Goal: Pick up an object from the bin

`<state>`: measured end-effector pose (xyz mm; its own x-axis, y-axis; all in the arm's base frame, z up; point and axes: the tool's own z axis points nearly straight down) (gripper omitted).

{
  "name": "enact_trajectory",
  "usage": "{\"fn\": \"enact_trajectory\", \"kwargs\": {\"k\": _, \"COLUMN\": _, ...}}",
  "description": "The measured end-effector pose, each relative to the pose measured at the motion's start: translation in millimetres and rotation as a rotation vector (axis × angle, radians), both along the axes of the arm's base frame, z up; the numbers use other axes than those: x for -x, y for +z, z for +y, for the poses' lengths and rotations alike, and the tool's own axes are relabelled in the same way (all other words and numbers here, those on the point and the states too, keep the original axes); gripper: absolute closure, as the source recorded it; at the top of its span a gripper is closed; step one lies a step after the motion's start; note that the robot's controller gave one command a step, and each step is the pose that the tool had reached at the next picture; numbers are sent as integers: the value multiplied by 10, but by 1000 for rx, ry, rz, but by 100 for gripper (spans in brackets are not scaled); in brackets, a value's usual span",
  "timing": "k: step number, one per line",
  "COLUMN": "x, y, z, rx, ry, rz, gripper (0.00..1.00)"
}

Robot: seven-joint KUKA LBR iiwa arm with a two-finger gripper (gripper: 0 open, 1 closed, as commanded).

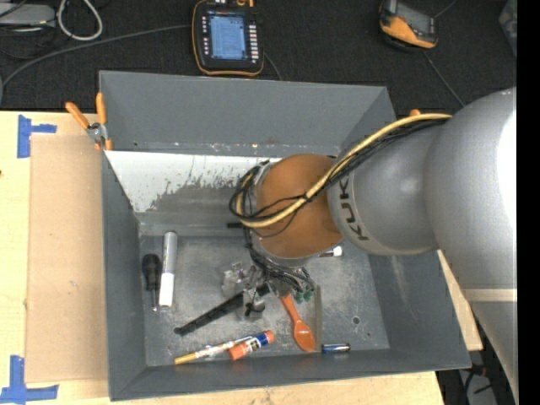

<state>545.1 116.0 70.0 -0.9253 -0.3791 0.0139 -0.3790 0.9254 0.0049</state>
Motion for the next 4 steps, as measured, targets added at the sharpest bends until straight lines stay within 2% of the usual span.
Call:
{"fn": "enact_trajectory", "kwargs": {"k": 2, "x": 10, "y": 112, "z": -1, "rx": 0, "ry": -2, "rz": 2, "gripper": 100}}
{"fn": "enact_trajectory", "kwargs": {"k": 4, "x": 27, "y": 537, "z": 5, "rx": 1, "ry": -5, "rz": 8, "gripper": 100}}
